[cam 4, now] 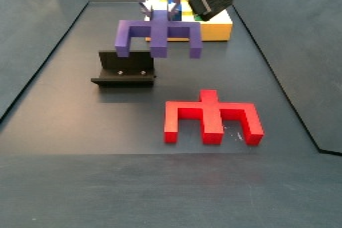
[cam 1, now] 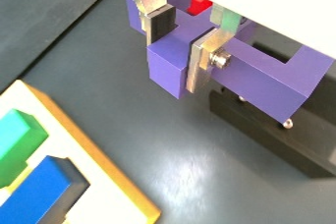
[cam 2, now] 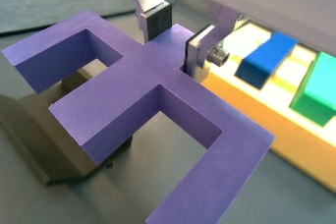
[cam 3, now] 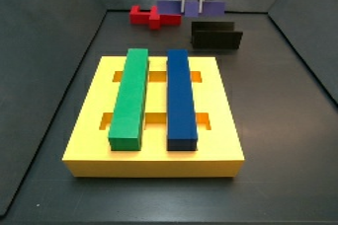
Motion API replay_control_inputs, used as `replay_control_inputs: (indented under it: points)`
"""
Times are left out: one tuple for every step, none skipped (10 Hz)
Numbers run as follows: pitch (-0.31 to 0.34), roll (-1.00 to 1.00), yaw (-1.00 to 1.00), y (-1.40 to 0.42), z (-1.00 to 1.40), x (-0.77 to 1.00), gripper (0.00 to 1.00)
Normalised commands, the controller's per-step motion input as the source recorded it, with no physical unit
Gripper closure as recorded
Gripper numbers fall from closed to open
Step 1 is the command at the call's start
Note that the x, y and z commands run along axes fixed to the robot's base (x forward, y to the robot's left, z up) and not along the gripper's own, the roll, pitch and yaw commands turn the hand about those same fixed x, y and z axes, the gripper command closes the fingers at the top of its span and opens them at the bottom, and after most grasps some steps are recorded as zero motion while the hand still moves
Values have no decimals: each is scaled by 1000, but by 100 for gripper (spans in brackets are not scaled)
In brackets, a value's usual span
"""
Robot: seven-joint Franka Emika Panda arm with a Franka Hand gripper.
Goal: Pick up the purple object. Move up. Place the purple object on the fixture. Regrasp the purple object. Move to above the board. Insert the purple object.
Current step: Place the purple object on the fixture.
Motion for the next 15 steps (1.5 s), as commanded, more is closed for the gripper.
replay_control_inputs:
  points:
    - [169,-651,-137,63,186,900,100]
    - [94,-589,-123,114,60,943,100]
    - [83,-566,-106,154,3,949,100]
    - [83,-549,-83,186,0,940,100]
    - [51,-574,-17,260,0,929,100]
    - [3,-563,-9,266,-40,951,100]
    - [0,-543,0,291,-146,977,100]
    - [-26,-460,0,149,-277,857,100]
    - [-134,-337,0,0,-369,700,100]
    - [-103,-217,0,-51,-371,654,100]
    - [-31,-194,0,0,-323,591,100]
    - [0,-271,0,0,-223,583,100]
    - [0,-249,0,20,-169,514,100]
    - [-123,-154,0,0,-271,189,100]
    - [-140,-111,0,0,-291,0,100]
